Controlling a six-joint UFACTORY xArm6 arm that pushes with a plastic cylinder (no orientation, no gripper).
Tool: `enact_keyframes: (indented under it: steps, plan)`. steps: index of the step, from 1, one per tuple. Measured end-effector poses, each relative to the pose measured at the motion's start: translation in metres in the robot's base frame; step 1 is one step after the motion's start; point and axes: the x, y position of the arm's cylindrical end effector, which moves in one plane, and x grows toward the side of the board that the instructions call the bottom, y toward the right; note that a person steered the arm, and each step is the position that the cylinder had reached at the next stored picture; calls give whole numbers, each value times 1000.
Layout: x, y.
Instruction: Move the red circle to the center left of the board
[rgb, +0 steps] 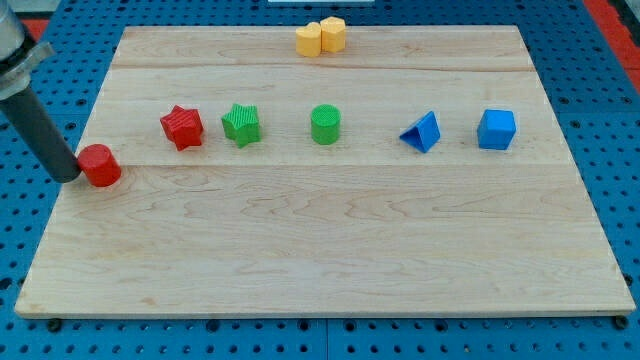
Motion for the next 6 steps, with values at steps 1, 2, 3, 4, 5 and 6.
enact_keyframes:
  steps: [1, 2, 3, 4, 5, 6]
  plan:
    - [2, 5]
    - [30, 9]
    - [24, 27]
    - [-2, 27]
    - [-31, 24]
    - [-36, 26]
